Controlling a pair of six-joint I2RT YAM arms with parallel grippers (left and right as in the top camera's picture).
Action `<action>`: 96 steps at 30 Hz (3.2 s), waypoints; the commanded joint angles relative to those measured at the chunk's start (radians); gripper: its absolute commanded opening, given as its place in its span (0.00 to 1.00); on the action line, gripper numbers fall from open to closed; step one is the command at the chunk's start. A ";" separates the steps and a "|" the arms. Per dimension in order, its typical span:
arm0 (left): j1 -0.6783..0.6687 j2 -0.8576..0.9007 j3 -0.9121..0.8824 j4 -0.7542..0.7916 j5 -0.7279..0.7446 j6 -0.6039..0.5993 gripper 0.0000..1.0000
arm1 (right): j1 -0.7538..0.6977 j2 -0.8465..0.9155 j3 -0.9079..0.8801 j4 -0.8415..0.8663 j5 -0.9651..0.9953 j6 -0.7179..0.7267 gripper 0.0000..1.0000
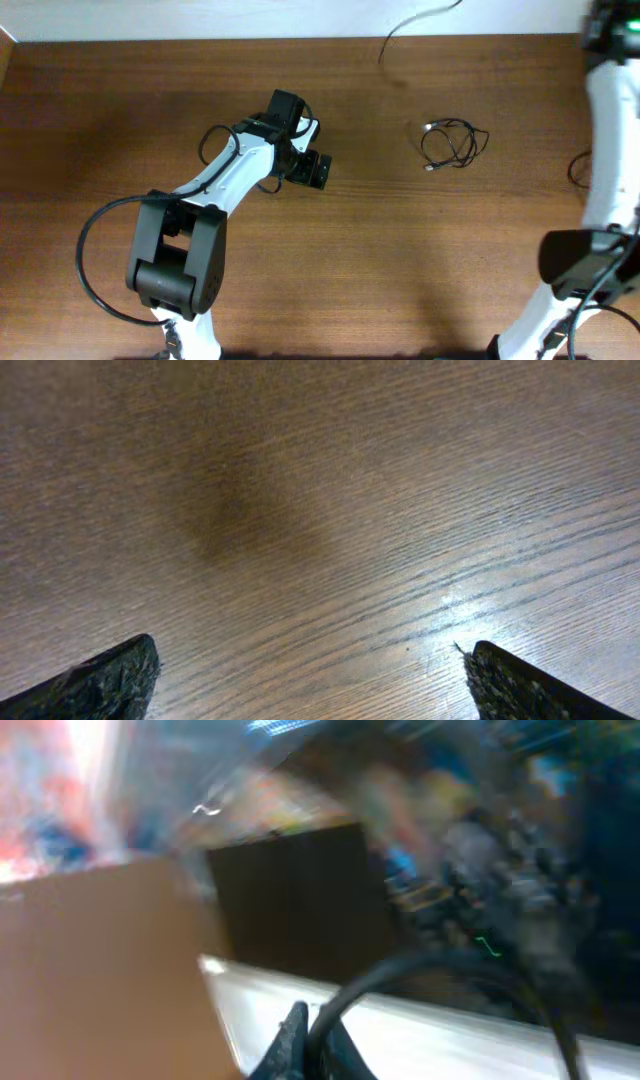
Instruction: Untangle cables
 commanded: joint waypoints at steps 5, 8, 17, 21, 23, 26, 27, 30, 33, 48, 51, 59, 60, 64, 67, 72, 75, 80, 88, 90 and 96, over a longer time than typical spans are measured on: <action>0.000 0.009 0.005 0.002 -0.007 -0.014 0.99 | -0.174 0.011 -0.005 -0.669 0.398 -0.478 0.04; 0.000 0.009 0.005 0.003 -0.006 -0.014 0.99 | -0.192 0.076 -0.006 -0.811 0.497 -0.602 0.04; 0.000 0.009 0.005 0.002 -0.007 -0.074 0.99 | -0.168 0.351 -0.006 -0.877 0.541 -0.607 0.15; 0.000 0.009 0.005 0.003 -0.007 -0.082 0.99 | -0.136 0.385 -0.005 -0.897 0.549 -0.607 0.98; 0.000 0.009 0.005 0.003 -0.007 -0.089 0.99 | -0.127 0.367 0.013 -0.903 0.549 -0.606 0.98; 0.000 0.009 0.005 0.003 -0.007 -0.091 0.99 | -0.118 0.318 0.055 -0.969 0.643 -0.523 0.98; 0.000 0.009 0.005 0.003 -0.007 -0.091 0.99 | -0.115 0.301 0.064 -0.998 0.722 -0.482 0.98; 0.000 0.009 0.005 0.009 -0.007 -0.091 0.99 | -0.103 0.266 0.093 -1.089 0.973 -0.430 0.98; 0.000 0.009 0.005 0.014 -0.007 -0.091 0.99 | -0.099 0.271 0.093 -1.230 1.000 -0.463 0.98; 0.000 0.009 0.005 0.029 -0.007 -0.091 0.99 | 0.107 0.278 0.014 -1.737 0.671 -0.711 0.99; 0.000 0.009 0.005 0.025 -0.006 -0.092 0.99 | 0.172 0.276 0.016 -1.748 0.711 -0.662 0.99; 0.053 -0.153 0.006 0.025 -0.090 -0.091 0.99 | 0.299 0.055 0.032 -1.794 0.971 -0.607 0.99; 0.064 -0.201 0.006 0.025 -0.106 -0.091 0.99 | 0.304 0.008 0.032 -1.804 0.972 -0.607 0.99; 0.079 -0.381 0.006 0.017 -0.200 -0.091 0.99 | 0.308 -0.180 0.032 -1.852 0.972 -0.607 0.99; 0.079 -0.532 0.005 0.002 -0.262 -0.091 0.99 | 0.308 -0.310 0.032 -1.893 0.971 -0.607 0.99; 0.079 -0.799 0.005 -0.084 -0.297 -0.092 0.99 | 0.308 -0.570 0.028 -1.893 0.967 -0.606 0.99; 0.079 -0.892 0.005 -0.138 -0.350 -0.091 0.99 | 0.308 -0.679 0.028 -1.893 0.949 -0.607 0.99; 0.079 -0.995 0.005 -0.244 -0.365 -0.091 0.99 | 0.308 -0.842 0.028 -1.892 0.866 -0.607 0.98; 0.079 -1.023 0.005 -0.368 -0.365 -0.091 0.99 | 0.308 -0.990 0.028 -1.892 0.865 -0.607 0.99; 0.079 -1.022 0.005 -0.389 -0.365 -0.091 0.99 | 0.308 -1.004 0.028 -1.892 0.865 -0.607 0.98; 0.079 -1.022 0.005 -0.444 -0.365 -0.091 0.99 | 0.310 -1.007 0.027 -1.892 0.882 -0.612 0.99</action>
